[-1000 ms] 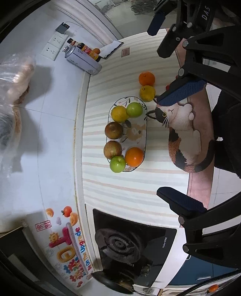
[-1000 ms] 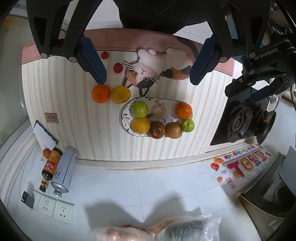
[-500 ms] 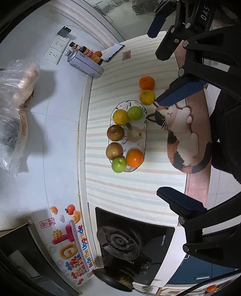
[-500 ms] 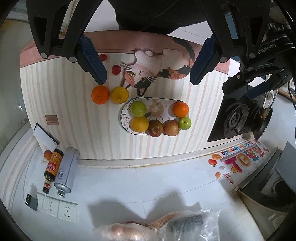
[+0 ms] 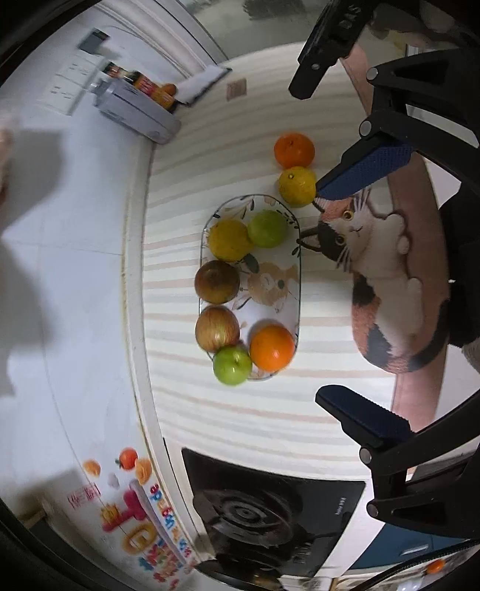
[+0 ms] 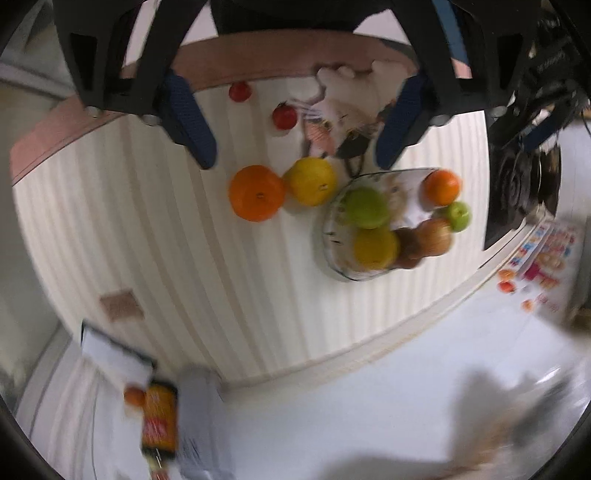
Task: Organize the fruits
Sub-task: 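Grasp the yellow lemon with the left tool while the right tool grasps the orange, then carry the lemon and orange onto the plate and open both tools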
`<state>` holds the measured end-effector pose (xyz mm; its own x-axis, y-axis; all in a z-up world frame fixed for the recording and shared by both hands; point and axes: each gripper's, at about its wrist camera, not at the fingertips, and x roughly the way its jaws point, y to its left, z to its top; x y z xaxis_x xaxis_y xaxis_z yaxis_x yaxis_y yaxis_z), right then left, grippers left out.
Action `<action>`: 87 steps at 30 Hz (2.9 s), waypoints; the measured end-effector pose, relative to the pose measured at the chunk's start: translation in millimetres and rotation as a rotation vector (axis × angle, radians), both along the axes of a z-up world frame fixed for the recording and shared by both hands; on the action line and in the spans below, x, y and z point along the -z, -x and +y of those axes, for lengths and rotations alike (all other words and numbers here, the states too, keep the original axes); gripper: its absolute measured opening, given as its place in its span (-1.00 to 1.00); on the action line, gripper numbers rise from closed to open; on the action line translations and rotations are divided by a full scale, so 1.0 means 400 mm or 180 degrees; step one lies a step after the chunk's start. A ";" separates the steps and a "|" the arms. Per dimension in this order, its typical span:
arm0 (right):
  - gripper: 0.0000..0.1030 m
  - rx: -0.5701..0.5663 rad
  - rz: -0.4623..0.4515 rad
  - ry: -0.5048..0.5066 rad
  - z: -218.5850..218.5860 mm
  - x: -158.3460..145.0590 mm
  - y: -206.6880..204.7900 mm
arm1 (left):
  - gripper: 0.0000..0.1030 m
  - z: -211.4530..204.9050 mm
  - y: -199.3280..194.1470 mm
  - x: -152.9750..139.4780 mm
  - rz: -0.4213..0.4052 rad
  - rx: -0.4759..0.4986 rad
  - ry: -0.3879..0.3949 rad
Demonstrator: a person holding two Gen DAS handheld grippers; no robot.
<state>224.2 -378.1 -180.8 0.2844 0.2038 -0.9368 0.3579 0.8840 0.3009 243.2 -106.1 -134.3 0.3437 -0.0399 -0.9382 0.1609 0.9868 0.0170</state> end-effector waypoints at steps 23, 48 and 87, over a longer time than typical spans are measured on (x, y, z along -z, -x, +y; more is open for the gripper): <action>0.27 0.0420 0.0530 -0.0260 -0.204 0.319 0.003 | 0.82 -0.392 -0.067 0.315 0.0649 0.1124 -0.0457; 0.27 0.0533 0.0572 -0.0249 -0.230 0.345 0.049 | -0.19 -0.509 -0.076 0.407 0.0525 0.1525 -0.0841; 0.27 0.0751 0.0461 -0.0516 -0.302 0.331 0.096 | 0.12 -0.536 -0.277 0.489 0.1932 0.1826 -0.0420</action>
<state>185.7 -498.7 -313.2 0.2078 0.2981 -0.9317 0.5966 0.7161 0.3622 353.9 -320.7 -329.9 -0.2616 0.0684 -0.9628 0.6548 0.7454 -0.1249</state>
